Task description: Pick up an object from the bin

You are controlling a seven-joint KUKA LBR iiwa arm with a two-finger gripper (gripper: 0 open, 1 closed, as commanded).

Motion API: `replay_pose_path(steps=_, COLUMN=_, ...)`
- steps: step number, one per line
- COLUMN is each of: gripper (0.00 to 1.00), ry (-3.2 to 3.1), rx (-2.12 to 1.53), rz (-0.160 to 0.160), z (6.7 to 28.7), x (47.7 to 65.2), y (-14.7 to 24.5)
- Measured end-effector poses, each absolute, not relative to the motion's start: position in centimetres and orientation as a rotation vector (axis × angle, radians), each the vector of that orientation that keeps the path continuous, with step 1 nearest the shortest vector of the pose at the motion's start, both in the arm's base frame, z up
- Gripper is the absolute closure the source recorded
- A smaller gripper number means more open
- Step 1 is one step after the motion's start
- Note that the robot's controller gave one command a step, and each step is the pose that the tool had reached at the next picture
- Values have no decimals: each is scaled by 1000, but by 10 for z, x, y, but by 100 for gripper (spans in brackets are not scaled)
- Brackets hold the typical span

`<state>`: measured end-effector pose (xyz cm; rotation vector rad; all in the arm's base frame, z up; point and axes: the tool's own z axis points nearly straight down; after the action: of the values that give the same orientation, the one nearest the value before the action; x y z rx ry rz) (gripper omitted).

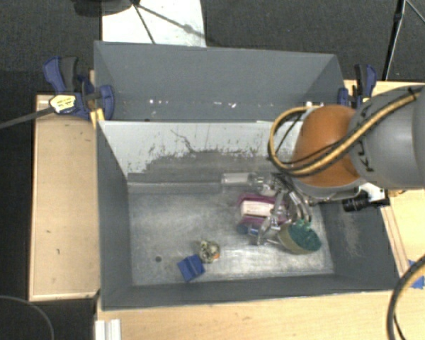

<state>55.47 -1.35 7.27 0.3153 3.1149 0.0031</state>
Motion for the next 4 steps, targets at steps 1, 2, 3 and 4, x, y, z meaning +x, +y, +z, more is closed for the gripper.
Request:
replay_pose_path(steps=1, gripper=0, ry=3119, rx=317, rz=2, z=74, x=556, y=-13)
replay_pose_path(steps=2, gripper=100, ry=3115, rx=320, rz=2, z=75, x=557, y=-14)
replay_pose_path(steps=3, gripper=100, ry=3121, rx=322, rz=1, z=96, x=558, y=-14)
replay_pose_path(steps=4, gripper=100, ry=3120, rx=324, rz=1, z=120, x=559, y=-14)
